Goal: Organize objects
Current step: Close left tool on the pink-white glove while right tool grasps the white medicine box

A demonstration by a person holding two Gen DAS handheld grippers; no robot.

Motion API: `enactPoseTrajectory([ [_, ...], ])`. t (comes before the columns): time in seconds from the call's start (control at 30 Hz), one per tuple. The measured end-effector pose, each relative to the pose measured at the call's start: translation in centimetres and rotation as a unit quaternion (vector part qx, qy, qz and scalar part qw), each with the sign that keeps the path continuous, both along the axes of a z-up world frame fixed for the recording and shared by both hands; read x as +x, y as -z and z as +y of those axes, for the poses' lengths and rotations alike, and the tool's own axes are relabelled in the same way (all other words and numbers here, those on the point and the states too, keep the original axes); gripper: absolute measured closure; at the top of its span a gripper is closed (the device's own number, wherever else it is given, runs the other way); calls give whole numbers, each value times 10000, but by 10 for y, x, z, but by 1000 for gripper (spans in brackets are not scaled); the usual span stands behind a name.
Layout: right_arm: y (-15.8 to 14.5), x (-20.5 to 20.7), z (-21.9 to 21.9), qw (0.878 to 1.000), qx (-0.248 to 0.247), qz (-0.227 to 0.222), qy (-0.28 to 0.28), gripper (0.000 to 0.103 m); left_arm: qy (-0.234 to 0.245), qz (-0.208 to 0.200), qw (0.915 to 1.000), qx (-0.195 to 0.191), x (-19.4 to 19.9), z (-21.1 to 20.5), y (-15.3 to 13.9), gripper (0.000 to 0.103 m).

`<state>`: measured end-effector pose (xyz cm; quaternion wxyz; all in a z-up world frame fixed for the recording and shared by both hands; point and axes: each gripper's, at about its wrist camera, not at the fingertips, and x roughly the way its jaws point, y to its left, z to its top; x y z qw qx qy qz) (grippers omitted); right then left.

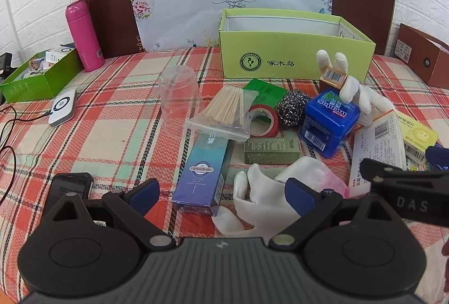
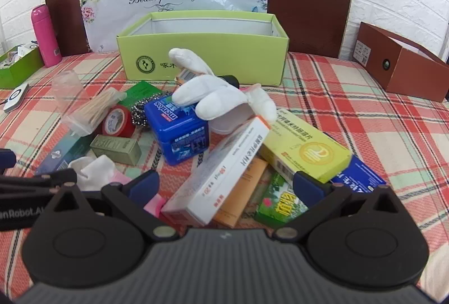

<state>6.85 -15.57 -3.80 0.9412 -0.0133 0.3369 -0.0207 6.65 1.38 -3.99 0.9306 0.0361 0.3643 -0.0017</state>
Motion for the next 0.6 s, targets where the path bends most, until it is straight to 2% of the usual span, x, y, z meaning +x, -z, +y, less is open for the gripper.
enactPoseTrajectory([
  [0.07,5,7,1,10000,62,16,-49,5,130,-34,9998,135,-2,-1,3,4],
  [0.1,9,9,0,9999,99,68,-111,24,280,-5,9994,194,-3,-1,6,4],
  [0.13,11,9,-2,9997,129,72,-209,52,406,45,9990,189,-4,0,9,4],
  [0.17,13,8,-4,9993,223,107,-279,58,510,90,9986,112,-6,1,11,6],
  [0.2,13,4,-8,9989,315,16,-344,62,630,113,9979,-23,-8,1,12,11],
  [0.23,12,-1,-11,9985,339,-143,-401,70,765,149,9968,-193,-8,1,13,14],
  [0.27,11,-5,-15,9982,404,-185,-405,75,886,193,9952,-367,-7,-2,14,18],
  [0.33,10,-12,-22,9975,526,-222,-420,80,984,185,9938,-473,-3,-10,17,20],
  [0.37,10,-15,-24,9973,544,-164,-459,84,1044,182,9933,-456,0,-14,19,27],
  [0.4,10,-17,-26,9974,520,-78,-492,84,1193,284,9911,-509,5,-18,21,48],
  [0.43,10,-19,-27,9972,540,-34,-522,85,1319,496,9881,-619,11,-20,24,62],
  [0.47,10,-20,-28,9969,560,16,-554,85,1382,699,9850,-767,15,-20,27,81],
  [0.53,10,-25,-30,9959,634,123,-627,85,1401,724,9833,-904,13,-19,29,91],
  [0.57,9,-26,-30,9958,644,114,-647,85,1425,724,9832,-877,10,-18,29,100],
  [0.6,7,-30,-32,9948,751,105,-679,85,1457,722,9824,-919,8,-16,28,100],
])
